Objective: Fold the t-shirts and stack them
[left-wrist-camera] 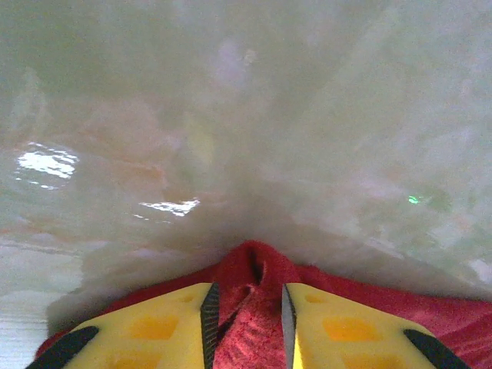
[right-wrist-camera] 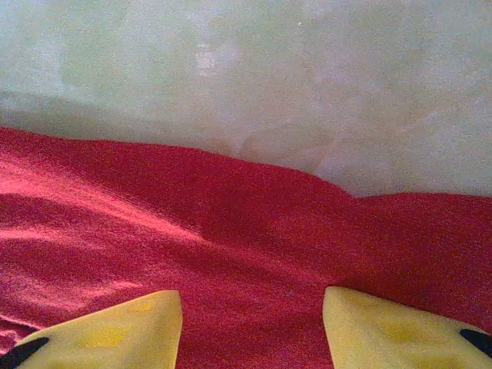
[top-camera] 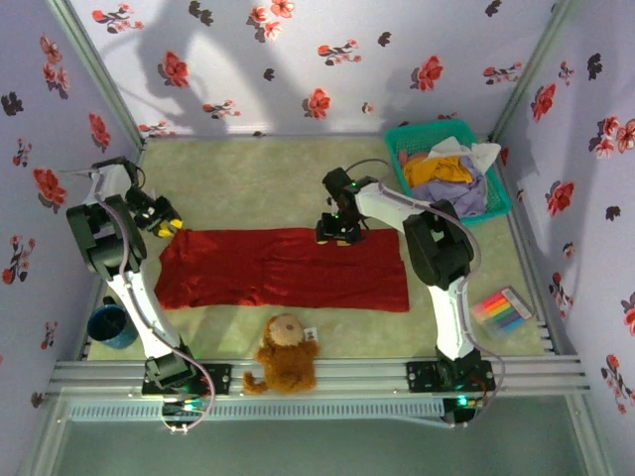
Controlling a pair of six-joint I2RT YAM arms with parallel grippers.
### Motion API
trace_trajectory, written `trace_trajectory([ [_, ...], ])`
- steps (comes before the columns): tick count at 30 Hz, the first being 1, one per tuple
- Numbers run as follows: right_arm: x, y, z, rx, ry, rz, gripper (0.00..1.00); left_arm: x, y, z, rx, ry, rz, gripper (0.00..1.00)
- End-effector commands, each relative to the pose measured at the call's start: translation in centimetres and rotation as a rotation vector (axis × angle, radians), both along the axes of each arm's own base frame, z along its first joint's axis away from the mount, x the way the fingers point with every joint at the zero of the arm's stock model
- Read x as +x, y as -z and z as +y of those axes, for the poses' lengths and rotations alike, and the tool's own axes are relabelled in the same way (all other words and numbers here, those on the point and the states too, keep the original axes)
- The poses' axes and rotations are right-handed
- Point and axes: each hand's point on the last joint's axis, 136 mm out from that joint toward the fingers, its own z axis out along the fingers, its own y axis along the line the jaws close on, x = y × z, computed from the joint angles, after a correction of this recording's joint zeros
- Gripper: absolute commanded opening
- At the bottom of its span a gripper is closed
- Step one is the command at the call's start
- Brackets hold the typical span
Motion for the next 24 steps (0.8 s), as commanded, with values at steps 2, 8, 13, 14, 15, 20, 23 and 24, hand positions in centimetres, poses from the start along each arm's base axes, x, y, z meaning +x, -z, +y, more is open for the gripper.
trace_trajectory([
  [2,0.2,-0.1,-1.3,-0.017,0.021,-0.009,0.53,0.2,0.4,-1.3,-0.072,-0.032,-0.012,0.25],
  [8,0.2,0.4,-2.0,-0.016,0.037,-0.002,0.53,0.2,0.4,-1.5,-0.076,-0.029,-0.022,0.09],
  [13,-0.2,1.0,-3.0,-0.038,0.063,0.016,0.53,0.2,-0.5,1.0,-0.001,-0.072,-0.042,0.0],
  [14,-0.3,1.3,-3.3,-0.045,0.071,0.021,0.53,0.2,-0.9,1.7,0.004,-0.091,-0.053,0.0],
  [15,-0.4,1.4,-3.4,-0.048,0.076,0.023,0.53,0.2,-1.1,2.3,0.009,-0.109,-0.059,0.0],
  [20,-0.9,2.1,-4.0,-0.063,0.092,0.04,0.53,-0.2,-1.5,3.8,0.046,-0.145,-0.043,0.0],
  [23,-1.0,2.0,-3.9,-0.054,0.092,0.04,0.53,0.3,-1.2,3.6,0.018,-0.164,-0.068,0.0],
  [24,-1.0,1.9,-3.8,-0.045,0.09,0.038,0.53,0.8,-1.4,3.0,-0.018,-0.164,-0.09,0.0],
])
